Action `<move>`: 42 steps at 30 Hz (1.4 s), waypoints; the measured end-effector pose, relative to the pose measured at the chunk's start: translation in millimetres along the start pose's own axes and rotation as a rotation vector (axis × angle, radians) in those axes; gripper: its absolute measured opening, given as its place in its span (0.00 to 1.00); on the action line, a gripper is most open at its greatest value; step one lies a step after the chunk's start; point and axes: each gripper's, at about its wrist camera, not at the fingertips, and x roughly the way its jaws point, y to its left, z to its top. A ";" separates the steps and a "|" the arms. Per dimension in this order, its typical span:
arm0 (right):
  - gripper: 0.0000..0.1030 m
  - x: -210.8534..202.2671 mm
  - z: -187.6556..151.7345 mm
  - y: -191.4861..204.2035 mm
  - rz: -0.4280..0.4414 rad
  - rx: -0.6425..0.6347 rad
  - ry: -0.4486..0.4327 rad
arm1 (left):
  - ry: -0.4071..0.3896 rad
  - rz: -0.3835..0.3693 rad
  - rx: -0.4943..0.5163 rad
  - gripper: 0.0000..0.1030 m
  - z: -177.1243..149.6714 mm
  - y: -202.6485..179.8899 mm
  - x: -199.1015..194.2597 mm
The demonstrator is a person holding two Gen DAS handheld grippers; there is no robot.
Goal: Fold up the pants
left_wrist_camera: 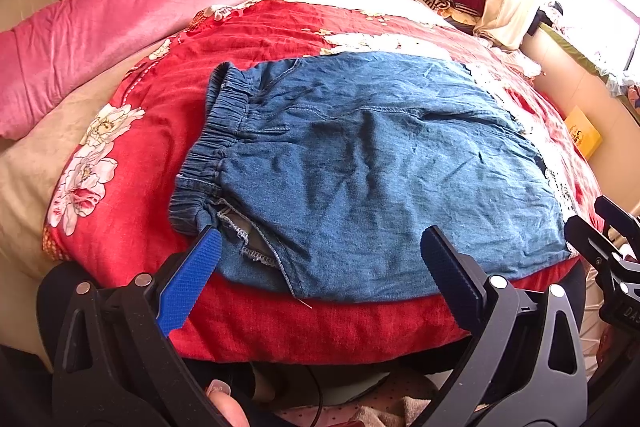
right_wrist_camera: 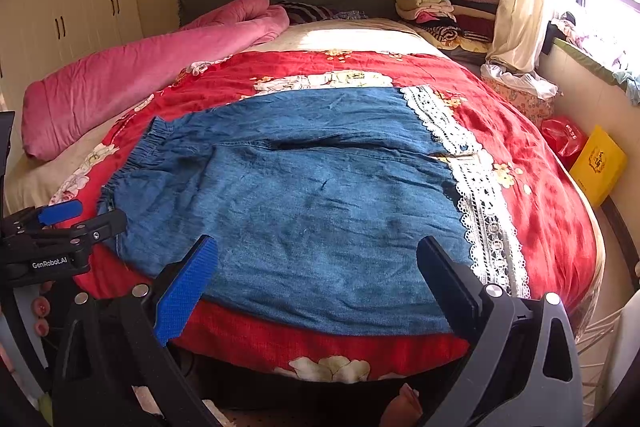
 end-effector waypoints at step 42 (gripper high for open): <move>0.96 291.0 203.1 82.5 0.244 -0.444 0.286 | 0.144 -0.100 -0.081 0.20 149.0 128.5 189.0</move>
